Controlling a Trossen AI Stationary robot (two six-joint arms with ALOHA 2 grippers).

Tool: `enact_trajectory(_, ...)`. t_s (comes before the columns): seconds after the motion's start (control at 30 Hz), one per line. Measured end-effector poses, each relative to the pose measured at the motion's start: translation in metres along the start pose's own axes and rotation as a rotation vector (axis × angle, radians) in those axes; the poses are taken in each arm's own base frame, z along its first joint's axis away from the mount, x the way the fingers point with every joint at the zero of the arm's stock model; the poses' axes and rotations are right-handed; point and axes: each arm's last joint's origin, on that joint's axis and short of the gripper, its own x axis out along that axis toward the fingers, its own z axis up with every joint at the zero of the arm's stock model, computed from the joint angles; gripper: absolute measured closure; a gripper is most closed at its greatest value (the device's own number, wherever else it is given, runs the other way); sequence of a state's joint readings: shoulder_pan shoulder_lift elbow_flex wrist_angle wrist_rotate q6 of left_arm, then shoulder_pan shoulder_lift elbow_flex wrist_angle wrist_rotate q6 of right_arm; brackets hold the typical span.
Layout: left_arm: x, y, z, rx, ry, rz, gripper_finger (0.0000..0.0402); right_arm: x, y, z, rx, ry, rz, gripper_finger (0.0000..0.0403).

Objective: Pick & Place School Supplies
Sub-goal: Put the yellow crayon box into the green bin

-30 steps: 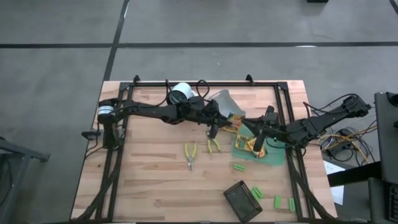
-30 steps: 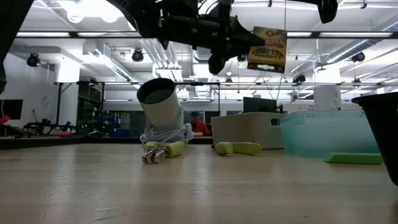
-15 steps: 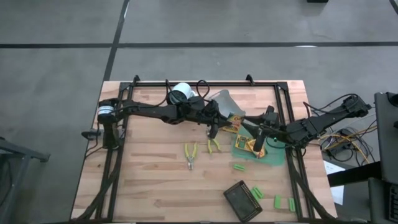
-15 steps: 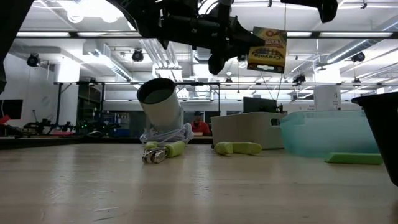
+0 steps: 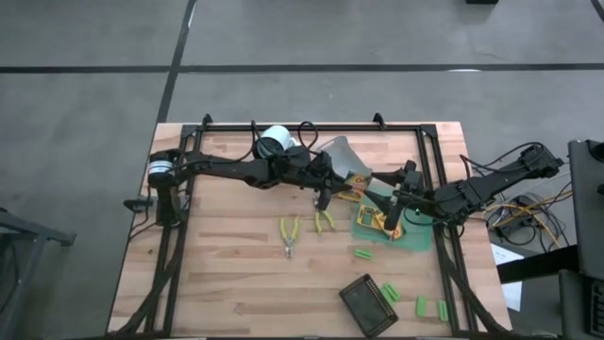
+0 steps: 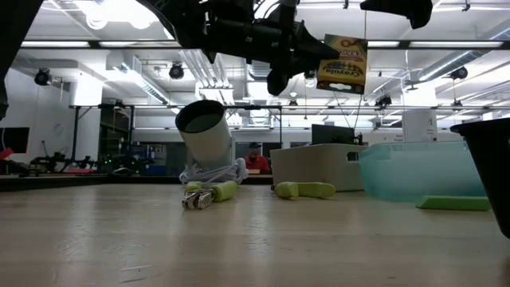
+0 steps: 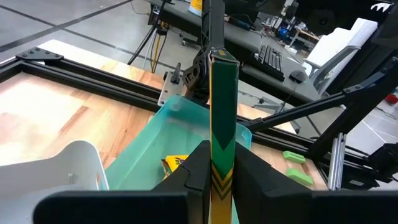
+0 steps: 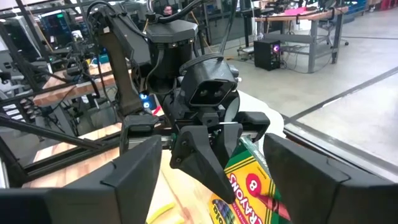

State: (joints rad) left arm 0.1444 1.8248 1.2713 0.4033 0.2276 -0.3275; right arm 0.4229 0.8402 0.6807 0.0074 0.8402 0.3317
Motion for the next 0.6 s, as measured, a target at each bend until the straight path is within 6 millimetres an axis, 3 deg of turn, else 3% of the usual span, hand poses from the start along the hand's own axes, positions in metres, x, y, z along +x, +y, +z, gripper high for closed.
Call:
enact_trajectory(0.2, 0.000, -0.003, 0.005, 0.041, -0.035, -0.064, 0.0357, 0.000, 0.000, 0.000, 0.031, 0.001, 0.001, 0.0104)
enact_trajectory(0.6, -0.002, -0.008, 0.012, 0.196, -0.100, -0.174, 0.0357, 0.000, 0.000, 0.000, -0.052, 0.002, 0.002, 0.0124)
